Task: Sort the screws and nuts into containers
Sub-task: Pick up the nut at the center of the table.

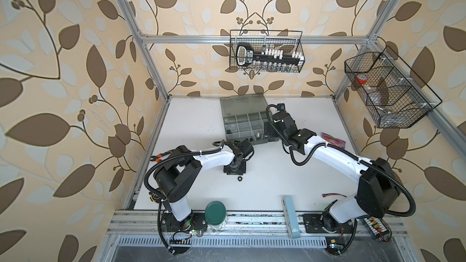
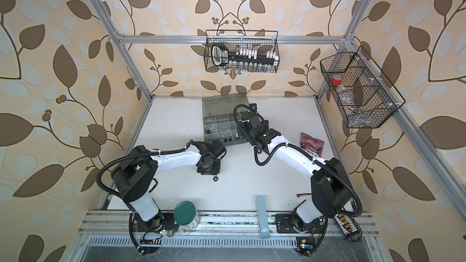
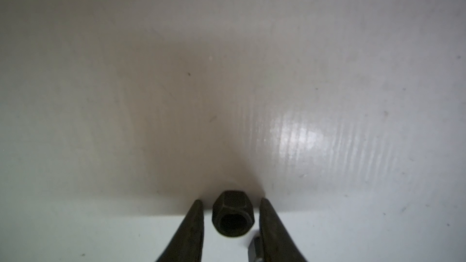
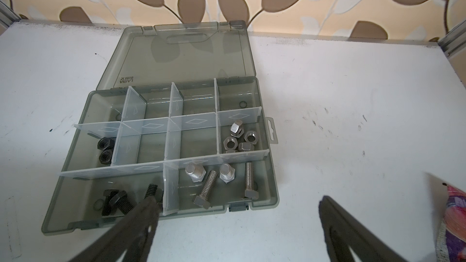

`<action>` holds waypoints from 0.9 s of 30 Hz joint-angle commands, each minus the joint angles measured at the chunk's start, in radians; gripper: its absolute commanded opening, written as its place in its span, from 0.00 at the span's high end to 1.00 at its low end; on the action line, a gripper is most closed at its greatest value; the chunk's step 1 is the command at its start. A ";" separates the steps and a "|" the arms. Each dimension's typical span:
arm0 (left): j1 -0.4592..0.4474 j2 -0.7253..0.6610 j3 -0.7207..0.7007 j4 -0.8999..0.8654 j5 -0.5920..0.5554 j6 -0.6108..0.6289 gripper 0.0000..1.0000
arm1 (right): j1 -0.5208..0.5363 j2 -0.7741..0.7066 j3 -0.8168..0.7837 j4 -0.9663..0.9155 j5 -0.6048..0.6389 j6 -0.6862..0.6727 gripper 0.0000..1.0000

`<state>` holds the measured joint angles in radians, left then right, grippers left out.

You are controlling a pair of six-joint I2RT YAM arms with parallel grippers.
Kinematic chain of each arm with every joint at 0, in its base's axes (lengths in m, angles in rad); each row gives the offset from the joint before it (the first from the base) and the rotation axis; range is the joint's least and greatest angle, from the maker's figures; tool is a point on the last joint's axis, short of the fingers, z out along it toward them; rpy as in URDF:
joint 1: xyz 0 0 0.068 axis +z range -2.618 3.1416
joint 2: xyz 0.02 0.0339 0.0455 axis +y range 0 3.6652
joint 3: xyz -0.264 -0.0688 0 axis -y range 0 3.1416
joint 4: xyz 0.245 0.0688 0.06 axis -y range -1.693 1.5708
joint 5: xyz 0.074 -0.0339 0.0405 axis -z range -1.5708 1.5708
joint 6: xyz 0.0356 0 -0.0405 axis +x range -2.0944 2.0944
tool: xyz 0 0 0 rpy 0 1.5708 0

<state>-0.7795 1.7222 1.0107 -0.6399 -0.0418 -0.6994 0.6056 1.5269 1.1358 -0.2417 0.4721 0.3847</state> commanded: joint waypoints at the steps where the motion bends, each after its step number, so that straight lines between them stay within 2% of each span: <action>1: -0.006 0.009 0.021 -0.033 -0.023 0.001 0.71 | -0.004 -0.020 -0.022 0.002 0.014 0.001 0.00; 6: -0.006 0.007 0.016 -0.037 -0.023 -0.009 0.82 | -0.003 -0.021 -0.019 -0.002 0.014 0.003 0.00; 13: -0.006 -0.015 0.027 -0.060 -0.057 -0.012 0.85 | -0.003 -0.025 -0.020 -0.004 0.010 0.002 0.00; 20: -0.002 -0.072 0.116 -0.146 -0.151 0.012 0.86 | -0.004 -0.051 -0.044 -0.003 -0.001 0.007 0.01; 23: 0.022 -0.108 0.160 -0.161 -0.189 0.033 0.86 | -0.003 -0.071 -0.073 -0.006 -0.013 0.005 0.00; 27: 0.105 -0.133 0.223 -0.134 -0.208 0.091 0.86 | -0.003 -0.103 -0.122 -0.005 -0.035 0.006 0.00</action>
<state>-0.7300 1.6394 1.1751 -0.7513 -0.1761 -0.6571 0.6056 1.4506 1.0435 -0.2428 0.4568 0.3851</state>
